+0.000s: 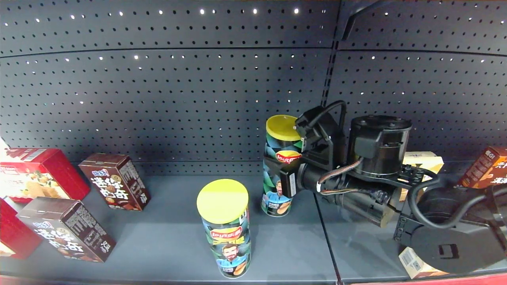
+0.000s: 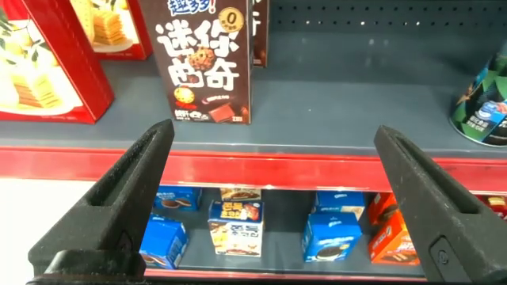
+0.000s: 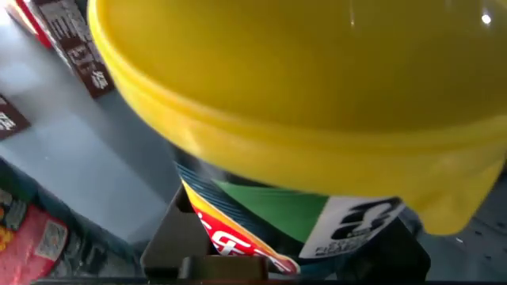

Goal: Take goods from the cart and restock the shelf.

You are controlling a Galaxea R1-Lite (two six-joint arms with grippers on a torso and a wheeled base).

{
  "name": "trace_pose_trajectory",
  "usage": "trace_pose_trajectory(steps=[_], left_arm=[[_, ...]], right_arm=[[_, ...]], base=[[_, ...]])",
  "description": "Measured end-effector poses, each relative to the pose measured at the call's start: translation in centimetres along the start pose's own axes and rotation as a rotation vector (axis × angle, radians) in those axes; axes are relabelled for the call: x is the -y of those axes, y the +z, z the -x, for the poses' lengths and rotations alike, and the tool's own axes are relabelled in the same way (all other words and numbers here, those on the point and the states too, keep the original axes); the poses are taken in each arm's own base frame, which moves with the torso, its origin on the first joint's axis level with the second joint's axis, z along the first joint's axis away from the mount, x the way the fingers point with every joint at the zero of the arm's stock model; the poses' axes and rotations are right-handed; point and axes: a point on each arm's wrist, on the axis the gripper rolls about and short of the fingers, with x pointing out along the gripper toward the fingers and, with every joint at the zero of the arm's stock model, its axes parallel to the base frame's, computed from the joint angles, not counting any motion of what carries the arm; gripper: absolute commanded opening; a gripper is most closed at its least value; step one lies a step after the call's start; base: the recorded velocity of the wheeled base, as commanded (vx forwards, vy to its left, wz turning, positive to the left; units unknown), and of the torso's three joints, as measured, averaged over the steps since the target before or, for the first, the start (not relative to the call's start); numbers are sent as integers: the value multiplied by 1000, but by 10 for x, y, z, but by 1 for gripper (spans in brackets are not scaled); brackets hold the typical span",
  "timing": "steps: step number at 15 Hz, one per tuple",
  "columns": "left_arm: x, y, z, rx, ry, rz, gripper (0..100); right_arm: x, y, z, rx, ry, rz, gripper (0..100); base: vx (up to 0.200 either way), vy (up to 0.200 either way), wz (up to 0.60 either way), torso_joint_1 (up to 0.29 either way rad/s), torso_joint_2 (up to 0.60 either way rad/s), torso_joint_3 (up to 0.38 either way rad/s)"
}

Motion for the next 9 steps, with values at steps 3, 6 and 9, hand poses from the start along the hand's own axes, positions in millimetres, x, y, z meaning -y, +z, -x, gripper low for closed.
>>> trace_pose_trajectory(steps=[3, 6, 9], left_arm=[[0, 0, 0, -1, 0, 0, 100], [0, 0, 0, -1, 0, 0, 100], [0, 0, 0, -2, 0, 0, 100]], right_arm=[[10, 3, -11, 26, 52, -5, 0], [19, 4, -29, 40, 41, -6, 0], [22, 0, -50, 46, 32, -6, 0]], base=[[0, 0, 0, 0, 0, 0], [0, 0, 0, 0, 0, 0], [0, 0, 0, 0, 0, 0]])
